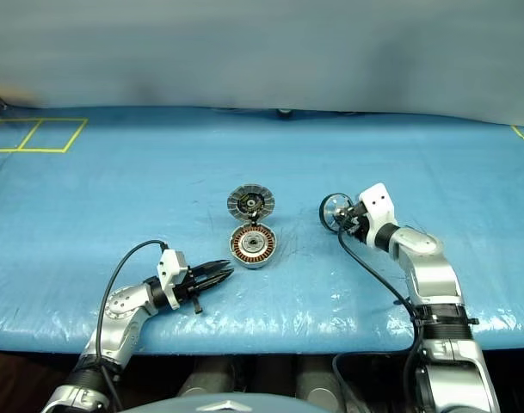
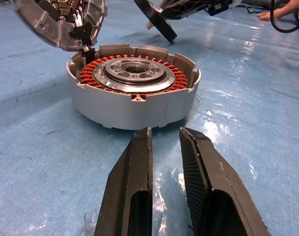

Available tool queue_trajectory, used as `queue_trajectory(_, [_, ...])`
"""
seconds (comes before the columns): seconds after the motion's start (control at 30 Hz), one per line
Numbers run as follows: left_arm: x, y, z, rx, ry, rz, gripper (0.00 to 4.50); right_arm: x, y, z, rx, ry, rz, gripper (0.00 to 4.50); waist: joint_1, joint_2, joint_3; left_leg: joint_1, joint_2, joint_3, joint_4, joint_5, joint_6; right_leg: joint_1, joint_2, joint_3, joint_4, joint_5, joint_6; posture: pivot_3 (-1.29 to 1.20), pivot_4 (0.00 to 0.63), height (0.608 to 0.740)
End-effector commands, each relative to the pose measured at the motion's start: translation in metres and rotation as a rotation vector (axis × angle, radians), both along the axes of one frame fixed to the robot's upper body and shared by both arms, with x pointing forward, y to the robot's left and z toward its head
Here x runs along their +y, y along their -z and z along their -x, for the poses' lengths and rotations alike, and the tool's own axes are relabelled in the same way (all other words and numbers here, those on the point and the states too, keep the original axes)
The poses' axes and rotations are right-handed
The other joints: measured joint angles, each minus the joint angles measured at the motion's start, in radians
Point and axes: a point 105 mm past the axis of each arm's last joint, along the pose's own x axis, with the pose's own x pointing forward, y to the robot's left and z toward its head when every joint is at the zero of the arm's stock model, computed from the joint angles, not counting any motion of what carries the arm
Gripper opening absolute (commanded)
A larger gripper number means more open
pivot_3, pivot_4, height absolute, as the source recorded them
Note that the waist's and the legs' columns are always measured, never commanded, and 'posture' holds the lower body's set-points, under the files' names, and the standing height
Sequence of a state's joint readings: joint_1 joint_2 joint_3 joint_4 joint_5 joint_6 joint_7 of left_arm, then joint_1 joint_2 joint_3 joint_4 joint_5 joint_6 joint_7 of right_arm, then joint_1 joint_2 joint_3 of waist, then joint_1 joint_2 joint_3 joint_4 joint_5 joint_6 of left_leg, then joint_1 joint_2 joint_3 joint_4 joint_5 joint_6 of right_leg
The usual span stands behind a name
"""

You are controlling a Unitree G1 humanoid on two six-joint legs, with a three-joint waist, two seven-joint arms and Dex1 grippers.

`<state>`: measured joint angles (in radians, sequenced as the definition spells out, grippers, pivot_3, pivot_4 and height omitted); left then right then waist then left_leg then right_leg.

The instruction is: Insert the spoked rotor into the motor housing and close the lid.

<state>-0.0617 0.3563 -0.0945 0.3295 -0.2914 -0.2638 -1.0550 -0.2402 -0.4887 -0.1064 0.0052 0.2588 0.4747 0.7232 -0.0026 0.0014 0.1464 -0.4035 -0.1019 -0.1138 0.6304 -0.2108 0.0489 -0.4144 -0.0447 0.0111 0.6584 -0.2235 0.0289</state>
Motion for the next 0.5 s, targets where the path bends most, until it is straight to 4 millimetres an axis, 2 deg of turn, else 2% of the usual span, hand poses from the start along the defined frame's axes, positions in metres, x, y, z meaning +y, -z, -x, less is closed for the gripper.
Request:
queue_trajectory(0.03, [-0.005,-0.008,0.000,-0.016,0.032,0.029,0.91,0.027,-0.041,0.025,-0.121,-0.152,-0.122,1.36,-0.003,0.000,0.000,0.000,0.000,0.000,0.000,0.000,0.000,0.000,0.000,0.000,0.000,0.000,0.000,0.00,0.150,0.740])
queue_trajectory(0.13, [-0.005,-0.010,0.000,-0.015,0.044,0.040,0.91,0.046,-0.045,0.047,-0.113,-0.248,-0.196,1.36,-0.004,0.000,0.000,-0.001,0.000,0.000,0.000,0.000,0.000,0.000,0.000,0.000,-0.001,-0.002,0.003,0.00,0.150,0.740])
queue_trajectory(0.27, [-0.006,-0.013,-0.002,-0.021,0.047,0.048,0.91,0.067,-0.041,0.062,-0.077,-0.323,-0.239,1.36,-0.005,-0.001,0.001,-0.001,0.000,0.000,0.000,0.000,0.000,0.000,0.000,0.000,-0.001,-0.003,0.005,0.00,0.150,0.740])
queue_trajectory(0.5, [-0.005,-0.015,-0.003,-0.028,0.055,0.046,0.91,0.092,-0.033,0.054,-0.052,-0.350,-0.247,1.36,-0.007,-0.001,0.001,-0.002,0.000,0.000,0.000,0.000,0.000,-0.001,0.000,-0.001,-0.001,-0.003,0.005,0.00,0.150,0.740])
